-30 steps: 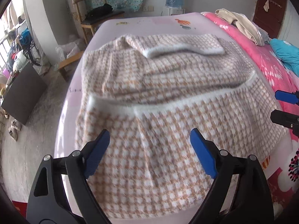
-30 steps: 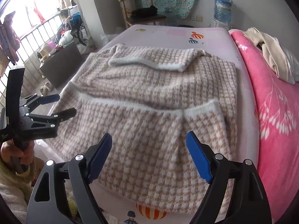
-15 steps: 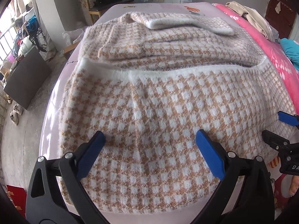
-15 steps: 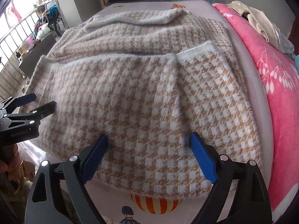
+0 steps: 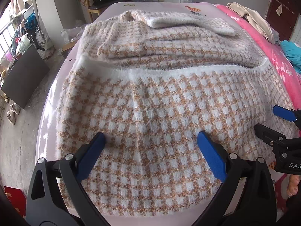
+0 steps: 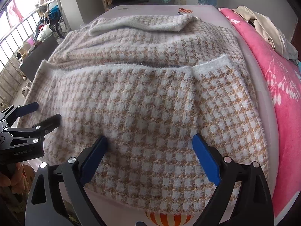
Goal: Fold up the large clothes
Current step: 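Move both open tools to the white-trimmed side edge of the coat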
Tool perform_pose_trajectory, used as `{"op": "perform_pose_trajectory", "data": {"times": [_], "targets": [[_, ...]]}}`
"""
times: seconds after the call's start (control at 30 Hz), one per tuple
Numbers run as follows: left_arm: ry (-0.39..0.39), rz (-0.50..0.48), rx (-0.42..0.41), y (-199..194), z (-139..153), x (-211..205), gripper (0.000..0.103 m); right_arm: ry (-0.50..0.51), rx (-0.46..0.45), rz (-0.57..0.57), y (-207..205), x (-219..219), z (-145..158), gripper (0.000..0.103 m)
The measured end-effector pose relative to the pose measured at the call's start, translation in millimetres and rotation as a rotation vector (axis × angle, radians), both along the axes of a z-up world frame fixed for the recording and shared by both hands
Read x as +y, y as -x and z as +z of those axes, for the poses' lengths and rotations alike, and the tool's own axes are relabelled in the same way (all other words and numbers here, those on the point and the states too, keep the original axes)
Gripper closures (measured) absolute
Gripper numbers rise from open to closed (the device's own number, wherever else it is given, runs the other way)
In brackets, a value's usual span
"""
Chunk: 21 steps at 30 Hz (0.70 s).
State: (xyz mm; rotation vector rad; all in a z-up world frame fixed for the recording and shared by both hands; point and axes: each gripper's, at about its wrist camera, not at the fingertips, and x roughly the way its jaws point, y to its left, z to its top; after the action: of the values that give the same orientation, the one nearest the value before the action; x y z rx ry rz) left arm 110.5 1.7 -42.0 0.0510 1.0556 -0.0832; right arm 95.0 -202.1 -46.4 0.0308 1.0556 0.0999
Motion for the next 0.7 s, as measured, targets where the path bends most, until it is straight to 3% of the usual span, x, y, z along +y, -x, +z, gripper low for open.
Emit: {"op": "perform_pose_trajectory", "data": {"times": [0.17, 0.37, 0.5, 0.57, 0.7], "targets": [[0.011, -0.01, -0.043, 6.7, 3.7, 3.1, 0.007, -0.001, 0.0, -0.003, 0.0, 0.2, -0.2, 0.013], [0.015, 0.044, -0.243, 27.2, 30.5, 34.1, 0.008, 0.0, 0.001, -0.001, -0.7, 0.1, -0.2, 0.013], [0.027, 0.094, -0.296, 25.9, 38.2, 65.6, 0.01, -0.001, 0.001, -0.002, -1.2, 0.7, 0.2, 0.012], [0.043, 0.101, -0.296, 21.7, 38.8, 76.2, 0.026, 0.0, 0.001, -0.003, -1.4, 0.8, 0.2, 0.012], [0.12, 0.09, -0.262, 14.8, 33.5, 89.1, 0.045, 0.001, 0.003, -0.002, -1.1, 0.4, -0.2, 0.012]]}}
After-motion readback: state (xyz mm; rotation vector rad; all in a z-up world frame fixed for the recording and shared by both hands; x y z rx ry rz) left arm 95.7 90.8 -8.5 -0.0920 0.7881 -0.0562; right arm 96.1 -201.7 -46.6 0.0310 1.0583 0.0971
